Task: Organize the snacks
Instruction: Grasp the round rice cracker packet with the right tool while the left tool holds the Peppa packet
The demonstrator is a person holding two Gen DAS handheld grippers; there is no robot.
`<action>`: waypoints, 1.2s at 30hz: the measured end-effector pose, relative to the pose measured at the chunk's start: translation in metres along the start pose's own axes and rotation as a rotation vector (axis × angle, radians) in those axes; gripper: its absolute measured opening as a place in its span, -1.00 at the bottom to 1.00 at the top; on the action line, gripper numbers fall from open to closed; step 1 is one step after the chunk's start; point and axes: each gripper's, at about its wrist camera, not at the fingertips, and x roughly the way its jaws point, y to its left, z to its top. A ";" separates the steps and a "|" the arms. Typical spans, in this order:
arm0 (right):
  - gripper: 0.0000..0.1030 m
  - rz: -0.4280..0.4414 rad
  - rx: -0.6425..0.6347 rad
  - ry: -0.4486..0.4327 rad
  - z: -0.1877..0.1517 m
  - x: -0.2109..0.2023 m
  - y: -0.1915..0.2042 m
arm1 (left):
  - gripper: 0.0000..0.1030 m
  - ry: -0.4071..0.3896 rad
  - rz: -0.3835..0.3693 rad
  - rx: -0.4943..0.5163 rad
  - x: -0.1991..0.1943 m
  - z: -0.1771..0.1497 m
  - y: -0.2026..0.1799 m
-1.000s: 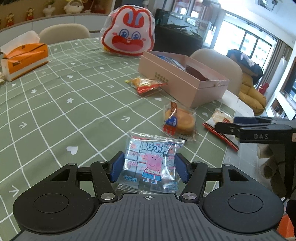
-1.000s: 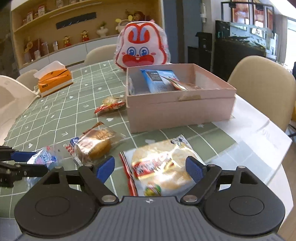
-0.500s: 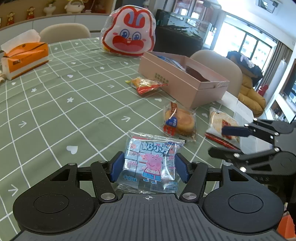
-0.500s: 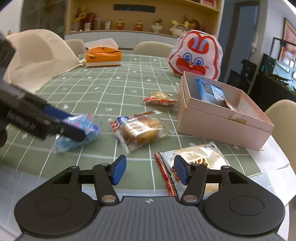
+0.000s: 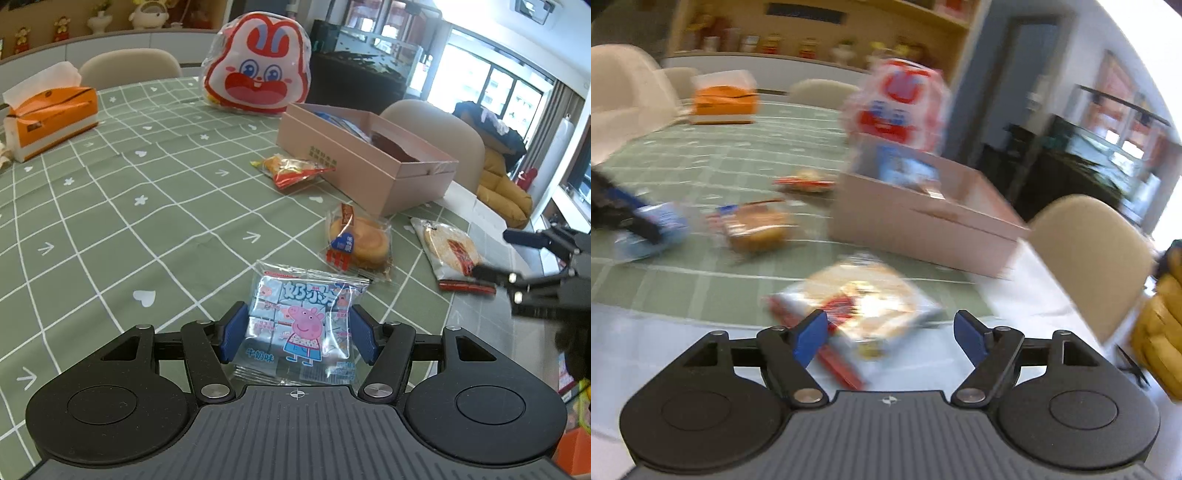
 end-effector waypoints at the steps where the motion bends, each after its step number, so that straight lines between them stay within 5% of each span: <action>1: 0.51 -0.005 0.037 0.005 0.001 0.002 -0.007 | 0.27 0.000 0.001 0.001 0.000 0.000 0.000; 8: 0.58 0.212 0.482 0.159 0.006 0.039 -0.045 | 0.27 -0.002 0.004 0.004 0.000 -0.001 -0.002; 10: 0.64 0.207 0.526 0.155 0.011 0.044 -0.043 | 0.28 -0.003 0.006 0.006 0.000 -0.001 -0.001; 19: 0.65 0.119 0.275 0.149 0.029 0.066 0.014 | 0.28 -0.008 0.015 0.020 0.000 -0.003 -0.004; 36: 0.49 0.191 0.239 0.058 0.012 0.012 -0.013 | 0.26 0.018 0.010 0.024 -0.011 -0.011 -0.028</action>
